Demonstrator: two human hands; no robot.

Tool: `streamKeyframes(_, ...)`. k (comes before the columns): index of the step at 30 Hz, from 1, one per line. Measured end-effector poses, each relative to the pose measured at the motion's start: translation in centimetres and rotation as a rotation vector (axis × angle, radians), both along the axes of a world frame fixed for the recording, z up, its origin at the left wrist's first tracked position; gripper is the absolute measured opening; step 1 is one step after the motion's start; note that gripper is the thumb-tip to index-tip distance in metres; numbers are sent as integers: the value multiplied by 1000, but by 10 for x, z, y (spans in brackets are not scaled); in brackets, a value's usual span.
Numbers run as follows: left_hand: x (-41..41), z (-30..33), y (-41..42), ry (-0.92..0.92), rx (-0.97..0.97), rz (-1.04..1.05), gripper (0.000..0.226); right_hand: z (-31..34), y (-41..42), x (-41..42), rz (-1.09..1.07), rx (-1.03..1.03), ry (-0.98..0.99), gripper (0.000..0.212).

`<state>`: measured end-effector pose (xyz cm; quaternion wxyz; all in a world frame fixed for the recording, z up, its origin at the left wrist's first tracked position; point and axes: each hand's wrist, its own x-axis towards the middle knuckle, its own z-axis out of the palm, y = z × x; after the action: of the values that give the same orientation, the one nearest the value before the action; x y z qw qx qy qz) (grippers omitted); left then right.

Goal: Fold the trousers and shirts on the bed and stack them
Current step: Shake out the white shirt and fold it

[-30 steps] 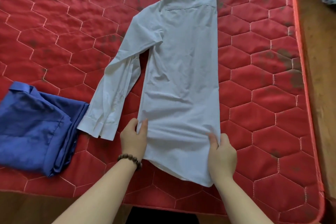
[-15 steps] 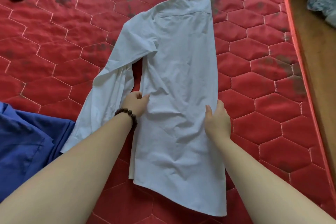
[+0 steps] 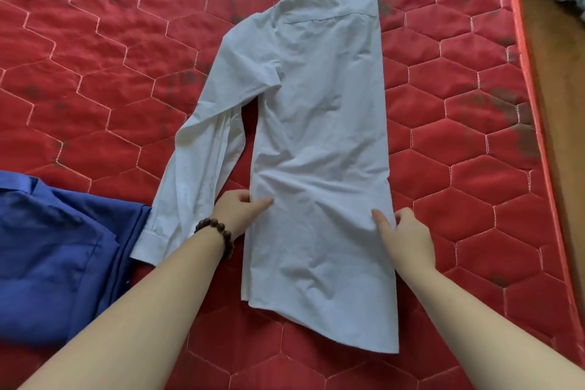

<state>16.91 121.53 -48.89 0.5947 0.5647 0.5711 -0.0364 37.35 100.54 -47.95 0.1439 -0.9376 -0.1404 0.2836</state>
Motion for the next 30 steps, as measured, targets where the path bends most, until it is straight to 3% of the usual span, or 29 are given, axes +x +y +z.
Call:
streamKeyframes(2,-15,3,-15,47,-112,-80,14,1,-17,-17,-22,43,136,39)
streamKeyframes(4,-26,6,-23,49,-184,-83,18,3,-27,-25,-43,119,256,29)
streamKeyframes(6,-32,11,-27,23,-121,-68,14,6,-31,-27,-64,175,297,17)
streamKeyframes(8,-36,13,-31,67,35,-87,20,5,-37,-29,-67,174,237,14)
streamKeyframes(12,-37,19,-51,332,332,-62,29,10,-42,-40,-69,-5,91,22)
streamKeyframes(14,-33,21,-63,426,570,-125,41,13,-38,-43,13,-7,-131,33)
streamKeyframes(16,-26,20,-72,397,800,-316,48,12,-28,-47,206,64,-327,38)
streamKeyframes(20,3,3,-77,94,863,-784,54,-5,7,-67,622,207,-411,46)
streamKeyframes(22,16,-12,-72,132,837,-893,57,-19,21,-73,781,238,-383,52)
streamKeyframes(25,27,-25,-62,349,842,-909,58,-31,28,-70,825,189,-356,53)
streamKeyframes(30,56,-11,-44,324,1049,-701,21,-19,63,-59,651,124,-519,18)
